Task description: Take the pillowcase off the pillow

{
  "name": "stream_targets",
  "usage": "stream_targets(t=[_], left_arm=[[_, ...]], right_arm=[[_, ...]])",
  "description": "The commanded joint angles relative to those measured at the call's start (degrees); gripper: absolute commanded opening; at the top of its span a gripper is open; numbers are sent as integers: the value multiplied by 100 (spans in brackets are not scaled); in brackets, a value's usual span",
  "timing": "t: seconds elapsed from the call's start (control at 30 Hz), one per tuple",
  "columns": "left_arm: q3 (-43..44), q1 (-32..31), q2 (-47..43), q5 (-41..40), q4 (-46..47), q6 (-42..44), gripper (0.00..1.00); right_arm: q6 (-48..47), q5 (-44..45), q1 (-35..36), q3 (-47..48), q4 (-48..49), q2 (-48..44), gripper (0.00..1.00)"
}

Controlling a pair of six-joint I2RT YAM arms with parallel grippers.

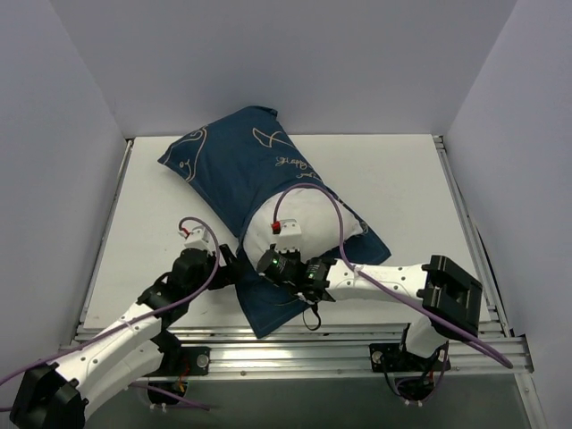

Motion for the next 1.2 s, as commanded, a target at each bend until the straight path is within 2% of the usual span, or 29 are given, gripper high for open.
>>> stream_targets(t=[0.0,0.1,0.23,0.33,0.37,0.47,0.5,0.6,0.77,0.97,1.17], left_arm=[[167,-52,508,121,1143,209,89],[324,-52,1106,-45,1383,332,86],[606,-70,1871,-415,1707,376,75],[720,-96,2328,-415,2163,324,54],[808,-87,2512,-467,2261,289,39],[1045,-87,2829,-687,2341,184,16],[1116,-70,2917,-949,2219,113,3],[1371,-44,3225,-1511,1991,-160,2],[1635,97,3893,-1988,1796,-712,2],[1828,352,4613,-2023,2042,-1144,2],[2259,378,5150,-1708,2340,-943,3]], right_arm=[[-252,52,-40,66,300,-349,0],[-410,8,-31,84,318,-472,0],[-604,-71,-31,145,318,-586,0],[-805,-237,-31,198,318,-709,0],[-858,-299,-31,233,318,-805,0],[-1095,-562,-31,259,300,-1173,0],[-1148,-607,-22,260,222,-1314,0],[-1324,-739,-31,347,-182,-1982,0],[-1579,-932,-31,716,-1287,-3307,0],[-1545,-1345,-22,1112,-2274,-4337,0],[-1492,-1802,-22,823,-2319,-4586,0]])
